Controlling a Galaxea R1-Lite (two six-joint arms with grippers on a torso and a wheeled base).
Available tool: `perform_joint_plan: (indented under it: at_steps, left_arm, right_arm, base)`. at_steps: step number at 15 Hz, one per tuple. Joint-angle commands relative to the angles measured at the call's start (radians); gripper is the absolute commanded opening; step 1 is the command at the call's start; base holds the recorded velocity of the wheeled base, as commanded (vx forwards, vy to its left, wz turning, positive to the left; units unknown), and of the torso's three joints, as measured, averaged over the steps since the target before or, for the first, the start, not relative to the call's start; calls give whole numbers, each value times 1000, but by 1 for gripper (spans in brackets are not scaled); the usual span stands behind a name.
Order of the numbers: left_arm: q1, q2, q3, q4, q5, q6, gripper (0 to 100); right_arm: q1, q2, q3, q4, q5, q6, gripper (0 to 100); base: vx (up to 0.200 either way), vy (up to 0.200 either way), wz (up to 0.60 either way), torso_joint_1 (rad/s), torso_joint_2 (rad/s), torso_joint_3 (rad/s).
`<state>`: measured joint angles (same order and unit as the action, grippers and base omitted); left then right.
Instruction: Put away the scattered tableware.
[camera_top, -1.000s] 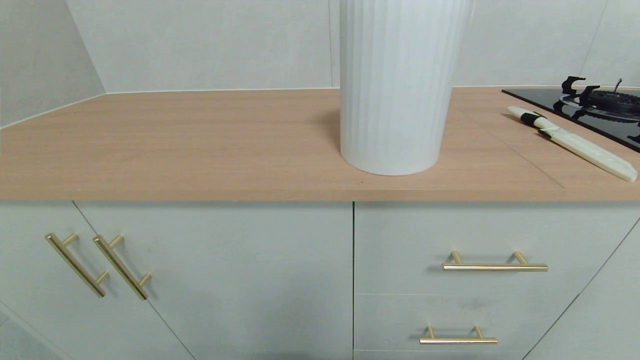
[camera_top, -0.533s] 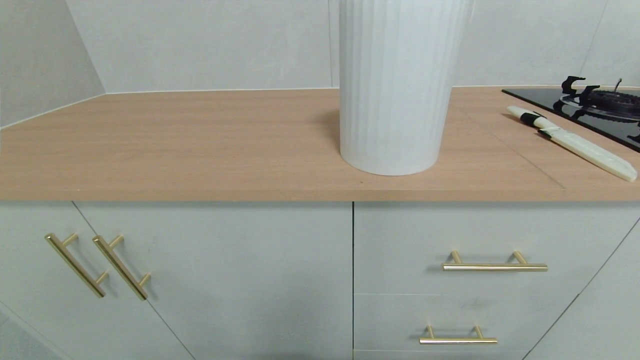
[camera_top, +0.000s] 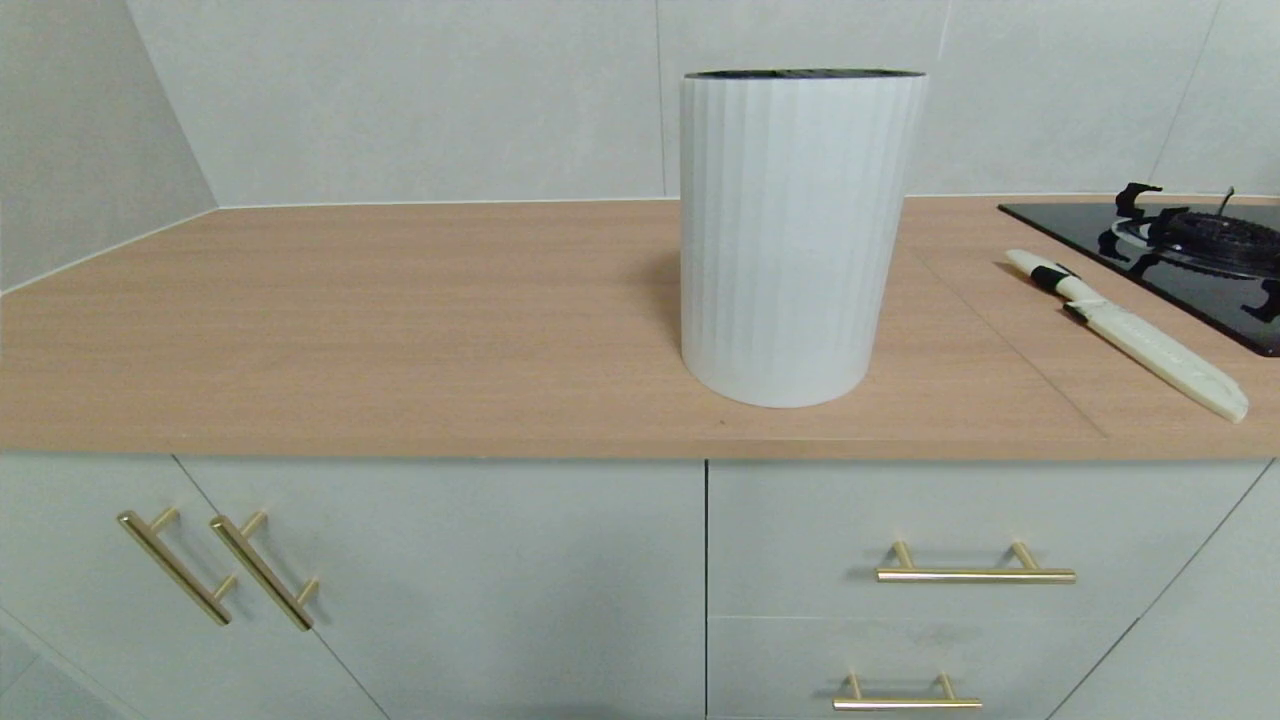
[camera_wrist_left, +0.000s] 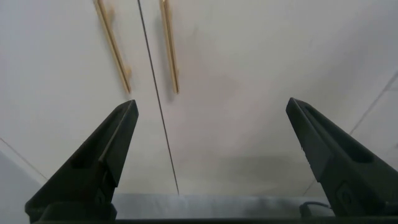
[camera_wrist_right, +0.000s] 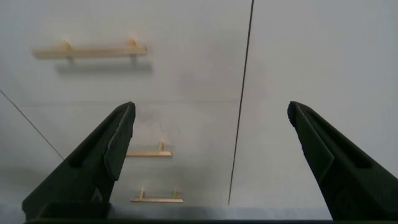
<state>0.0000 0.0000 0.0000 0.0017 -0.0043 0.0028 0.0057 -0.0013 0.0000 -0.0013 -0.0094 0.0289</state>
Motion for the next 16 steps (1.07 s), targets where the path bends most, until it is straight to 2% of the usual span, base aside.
perform_joint_plan:
  at_steps: [1, 16]
  left_arm:
    - [0, 2, 0, 0, 0, 0, 100]
    - [0, 2, 0, 0, 0, 0, 100]
  right_arm:
    - [0, 1, 0, 0, 0, 0, 100]
    - [0, 1, 0, 0, 0, 0, 100]
  base:
    - [0, 0, 0, 110, -496, -305]
    - [0, 0, 0, 196, -484, -290]
